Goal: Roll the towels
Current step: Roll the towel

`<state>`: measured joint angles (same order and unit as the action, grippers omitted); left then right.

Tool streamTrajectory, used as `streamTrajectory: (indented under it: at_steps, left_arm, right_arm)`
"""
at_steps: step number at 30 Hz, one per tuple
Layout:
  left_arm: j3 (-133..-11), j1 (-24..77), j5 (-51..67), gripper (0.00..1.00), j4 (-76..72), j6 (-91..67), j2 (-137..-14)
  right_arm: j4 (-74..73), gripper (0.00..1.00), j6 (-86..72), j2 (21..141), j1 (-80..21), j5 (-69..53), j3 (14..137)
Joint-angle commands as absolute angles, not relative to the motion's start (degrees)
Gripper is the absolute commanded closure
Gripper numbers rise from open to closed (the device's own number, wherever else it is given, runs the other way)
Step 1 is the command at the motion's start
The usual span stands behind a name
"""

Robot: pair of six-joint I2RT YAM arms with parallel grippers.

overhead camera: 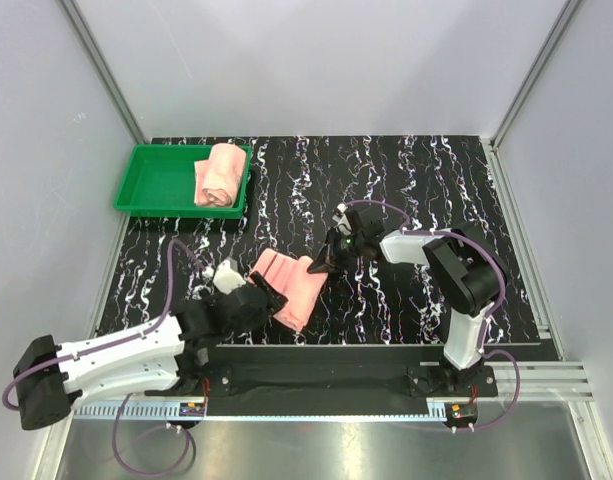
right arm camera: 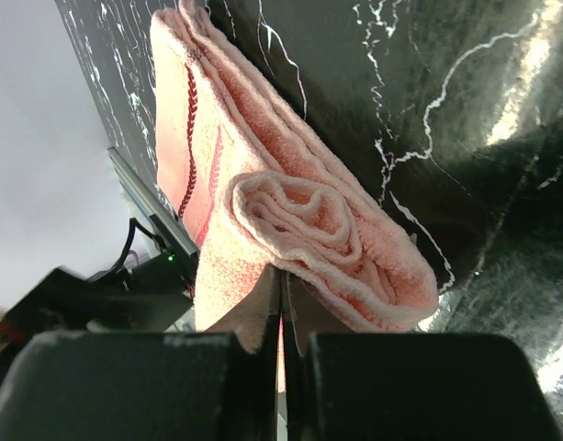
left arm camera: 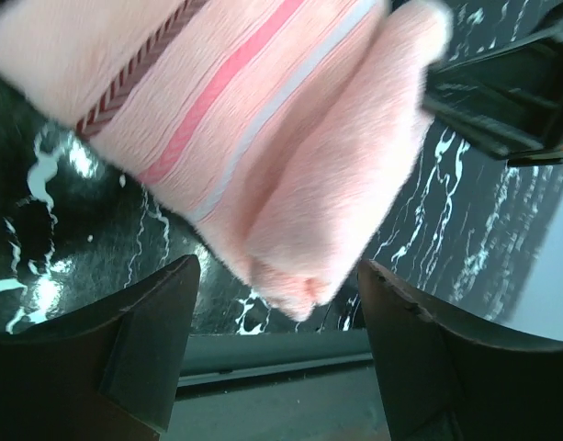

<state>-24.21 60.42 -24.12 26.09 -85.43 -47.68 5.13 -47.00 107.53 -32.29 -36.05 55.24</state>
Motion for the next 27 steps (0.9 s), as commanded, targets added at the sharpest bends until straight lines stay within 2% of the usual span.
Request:
streamTrajectory:
  at_steps: [1, 8, 13, 21, 27]
  left_arm:
    - [-33.45, 62.22, -32.68, 0.25, 38.99, -77.97, -50.96]
    - [-47.54, 74.33, -48.05, 0.25, 46.93, -68.57, -59.93]
    - [-49.48, 80.94, -52.29, 0.24, 39.47, -53.91, -68.54]
    - [-43.95, 83.06, -45.09, 0.24, 21.46, -41.75, -73.65]
    - [-44.3, 83.5, -43.24, 0.25, 19.25, -39.99, -77.34]
  right_arm:
    - [4.66, 1.0, -46.76, 108.72, -33.57, -34.45, 57.48]
    - [3.87, 1.0, -46.93, 109.51, -34.01, -34.45, 58.53]
    - [1.67, 1.0, -46.14, 109.86, -34.01, -34.19, 60.2]
    - [-1.84, 1.0, -44.91, 111.0, -33.93, -34.19, 61.87]
    - [-2.37, 1.0, -44.74, 112.15, -34.01, -34.54, 62.49]
